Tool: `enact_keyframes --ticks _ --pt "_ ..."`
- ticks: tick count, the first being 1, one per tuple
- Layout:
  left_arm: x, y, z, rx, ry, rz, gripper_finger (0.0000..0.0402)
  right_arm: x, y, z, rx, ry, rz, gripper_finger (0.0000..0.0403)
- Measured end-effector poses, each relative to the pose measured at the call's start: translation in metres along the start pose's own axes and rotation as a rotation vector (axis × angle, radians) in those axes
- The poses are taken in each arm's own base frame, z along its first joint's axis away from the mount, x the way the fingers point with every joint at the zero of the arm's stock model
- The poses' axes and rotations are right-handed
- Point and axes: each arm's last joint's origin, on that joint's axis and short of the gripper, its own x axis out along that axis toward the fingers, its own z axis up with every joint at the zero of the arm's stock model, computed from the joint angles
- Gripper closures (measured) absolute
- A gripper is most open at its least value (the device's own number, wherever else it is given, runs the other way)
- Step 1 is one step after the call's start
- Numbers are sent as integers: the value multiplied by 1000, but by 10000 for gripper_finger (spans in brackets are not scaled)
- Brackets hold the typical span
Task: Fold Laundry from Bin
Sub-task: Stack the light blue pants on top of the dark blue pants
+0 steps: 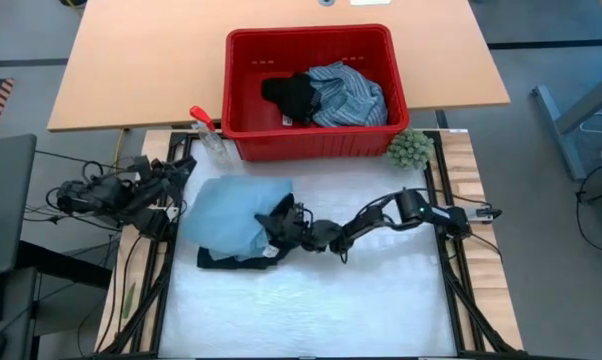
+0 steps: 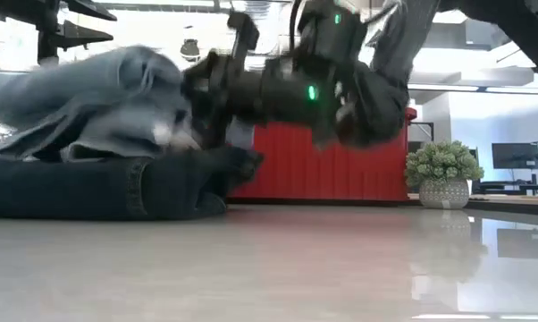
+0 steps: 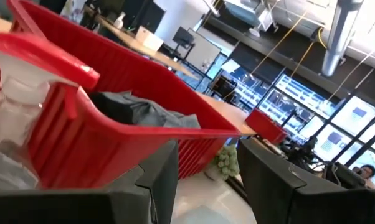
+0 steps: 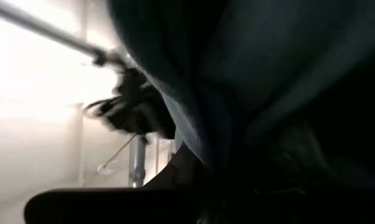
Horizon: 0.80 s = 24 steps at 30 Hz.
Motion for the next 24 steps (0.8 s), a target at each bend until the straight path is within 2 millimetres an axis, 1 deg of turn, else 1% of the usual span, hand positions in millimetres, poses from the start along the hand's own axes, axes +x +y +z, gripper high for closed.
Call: enact_keyframes --ticks 1,3,5,8,10,13,15,18,21,24 --pt "0 0 -1 -4 5 -1 249 -2 -4 0 50 -5 0 336" --pt "0 0 -1 -6 12 -15 249 -2 -4 -2 142 -2 17 336" --pt "0 -1 -2 -3 27 -31 249 -3 -6 -1 191 -4 17 336" --pt "3 -4 -10 4 72 -29 249 -3 -7 -1 183 8 8 336" --pt "7 -6 -18 7 117 -12 249 1 0 3 154 43 32 336" --pt "14 -12 -34 44 201 17 249 9 17 10 71 111 80 333" --pt "19 -17 -44 63 247 17 249 15 27 17 35 158 106 304" --pt "26 -24 -58 97 320 12 249 24 37 26 20 305 70 235" --pt "31 -29 -73 128 392 20 249 30 41 31 -14 464 -92 180" --pt "36 -32 -88 154 470 28 249 29 46 30 -120 516 -311 157"
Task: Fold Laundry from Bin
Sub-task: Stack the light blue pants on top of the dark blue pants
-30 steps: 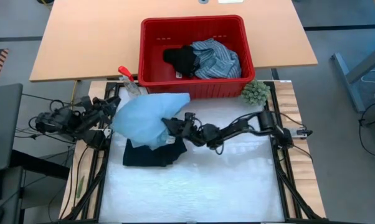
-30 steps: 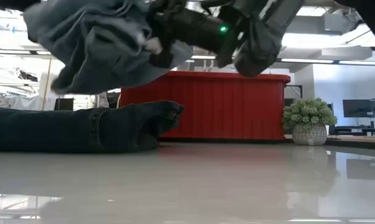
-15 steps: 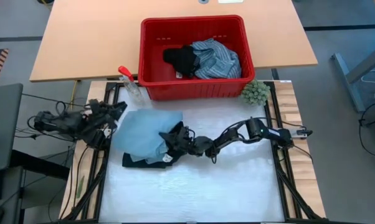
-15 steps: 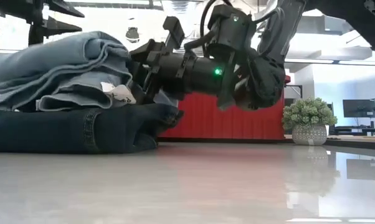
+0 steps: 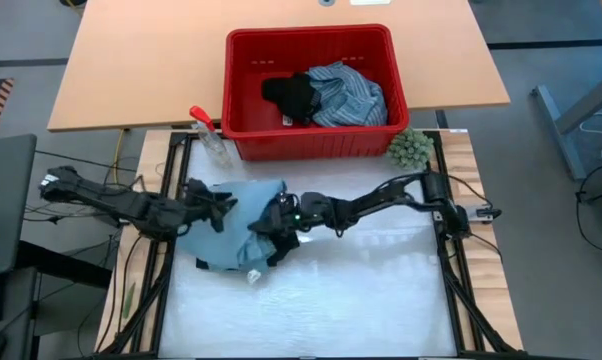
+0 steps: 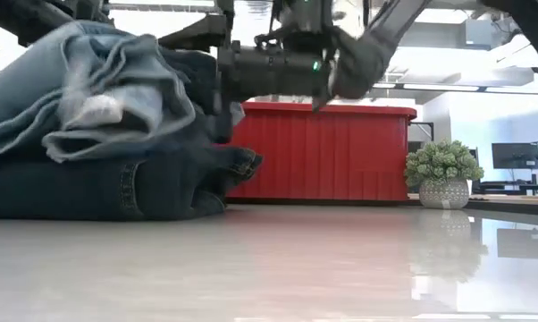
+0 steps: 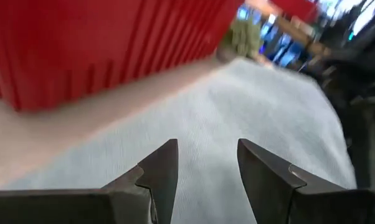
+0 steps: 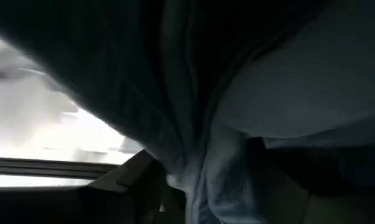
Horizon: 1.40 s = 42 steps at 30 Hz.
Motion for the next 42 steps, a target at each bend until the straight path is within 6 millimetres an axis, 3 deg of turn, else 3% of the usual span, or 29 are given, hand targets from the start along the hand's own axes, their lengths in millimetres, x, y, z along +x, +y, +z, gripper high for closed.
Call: enact_keyframes --ticks 6,11,15,17,20,22,24,28,31,37,42 --pt "21 -10 -22 44 124 24 249 -29 21 9 -171 47 -399 151" --pt "40 -20 -37 69 154 31 249 -68 54 26 -232 100 -575 150" --pt "55 -26 -51 75 158 39 249 -100 69 34 -198 207 -692 149" --pt "61 -28 -56 74 149 53 249 -110 81 32 -229 227 -684 149" --pt "60 -31 -53 76 101 71 249 -110 113 26 -357 131 -532 149" --pt "55 -37 -39 97 48 52 249 -105 130 22 -440 46 -412 149" --pt "46 -46 -17 119 -14 0 249 -95 135 17 -513 0 -331 149" --pt "21 -55 17 157 -83 -146 249 -62 109 13 -629 -51 -246 162" --pt "2 -50 22 94 -33 -245 249 -37 82 7 -713 -83 -183 205" --pt "-7 -34 -20 16 179 -423 252 -16 29 9 -886 -164 -289 378" --pt "5 -21 -60 -20 247 -412 281 -11 -9 19 -951 -181 -429 380"
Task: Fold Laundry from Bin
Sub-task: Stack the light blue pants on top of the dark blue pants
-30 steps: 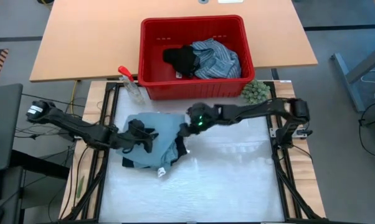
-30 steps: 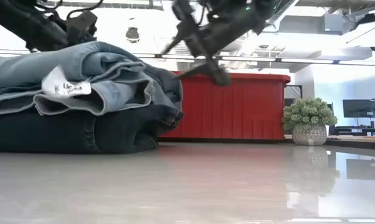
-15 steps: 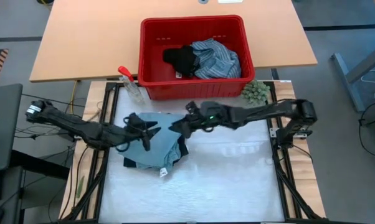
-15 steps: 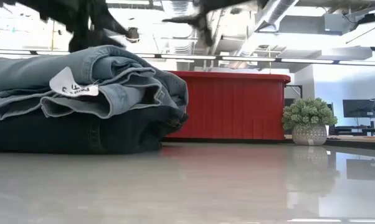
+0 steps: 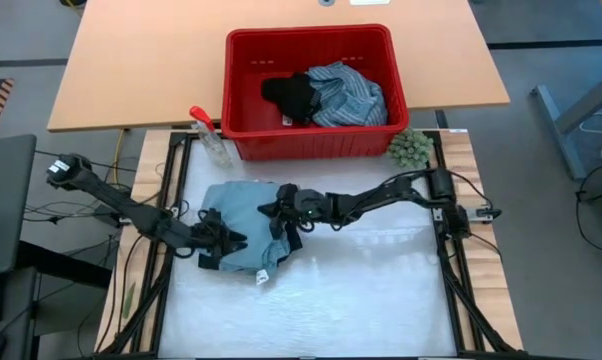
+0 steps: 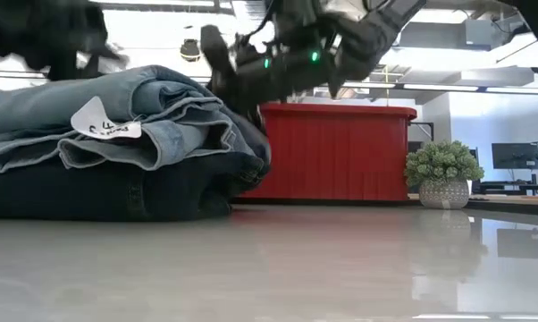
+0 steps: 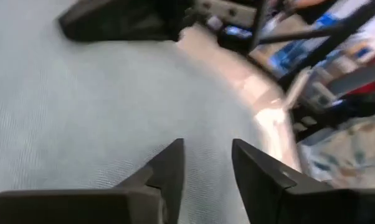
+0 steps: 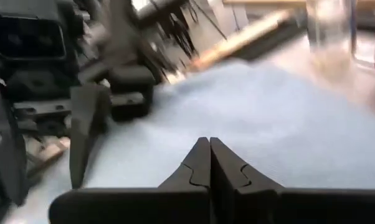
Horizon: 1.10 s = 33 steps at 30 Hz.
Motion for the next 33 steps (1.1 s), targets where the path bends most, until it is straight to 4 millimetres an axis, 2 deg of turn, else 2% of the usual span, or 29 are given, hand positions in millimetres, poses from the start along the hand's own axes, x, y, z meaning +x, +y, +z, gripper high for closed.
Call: enact_keyframes --ticks 3,5,7,10,13,15,16,18,21,24,27,31,33 --pt "5 11 -16 -51 43 47 304 8 -13 -16 1 56 -43 386" --pt "7 17 -26 -75 83 76 319 10 -18 -19 0 66 -55 386" --pt "8 21 -32 -97 103 97 333 10 -20 -18 7 68 -59 386" --pt "9 19 -31 -94 113 68 350 3 -18 -1 5 49 -57 384" --pt "5 7 -19 -62 100 -38 363 -13 -11 35 -17 -31 -48 384" --pt "-1 -5 -4 -38 49 -115 370 -25 -5 59 -10 -84 -19 384" --pt "-5 -11 7 -24 3 -149 373 -31 -1 67 -8 -97 8 384" --pt "-16 -18 28 12 -95 -174 378 -36 11 70 -10 -98 68 384" --pt "-32 -17 51 71 -225 -81 386 -37 35 52 -43 -67 145 384" --pt "-38 5 56 92 -280 153 398 -31 59 24 -147 -30 173 384" --pt "-34 27 54 104 -212 327 400 -20 76 -1 -247 -12 161 384" --pt "-25 41 63 135 -198 330 401 -6 93 -20 -271 -13 146 384" --pt "-18 57 57 131 -136 384 401 1 96 -30 -290 31 130 384"
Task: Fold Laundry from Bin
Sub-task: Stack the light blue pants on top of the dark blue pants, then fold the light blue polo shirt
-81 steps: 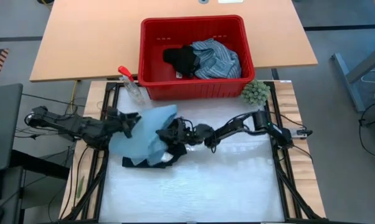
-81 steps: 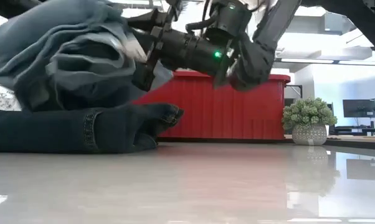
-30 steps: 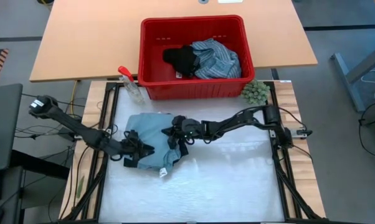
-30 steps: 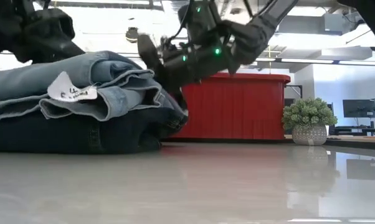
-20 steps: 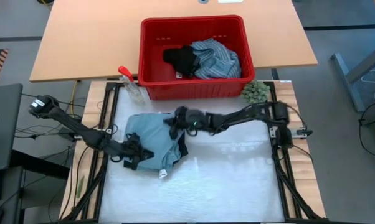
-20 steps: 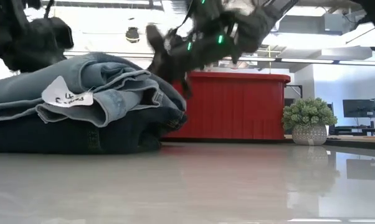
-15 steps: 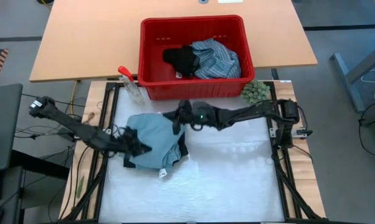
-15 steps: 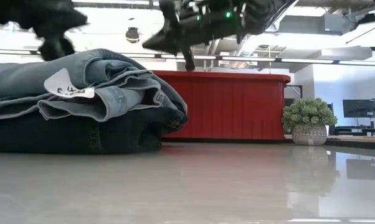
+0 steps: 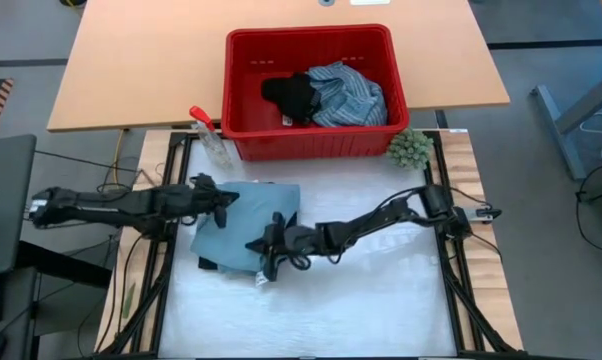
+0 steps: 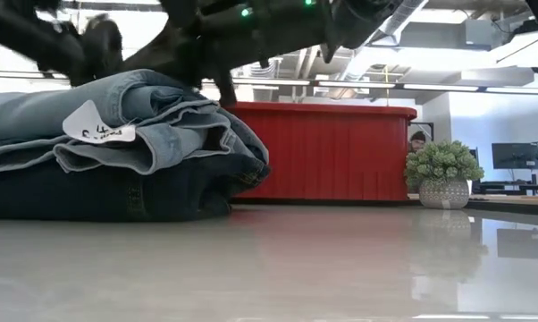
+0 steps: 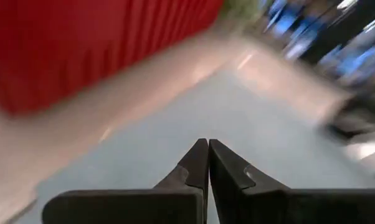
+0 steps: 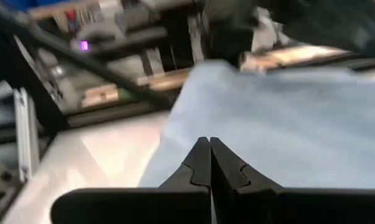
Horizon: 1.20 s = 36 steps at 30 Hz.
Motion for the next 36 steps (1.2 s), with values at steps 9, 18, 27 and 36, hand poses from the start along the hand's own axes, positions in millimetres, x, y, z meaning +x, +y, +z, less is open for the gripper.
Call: enact_keyframes --ticks 9,18,27,36 --pt "25 39 -17 -72 159 224 401 -4 14 -19 -78 189 -129 384" --pt "12 30 29 -3 -87 233 402 -56 -22 91 -6 83 -16 385" --pt "-1 7 63 -39 -235 67 402 -153 -137 193 67 -27 -200 376" --pt "27 -4 57 -114 -240 131 402 -213 -314 191 123 32 -544 377"
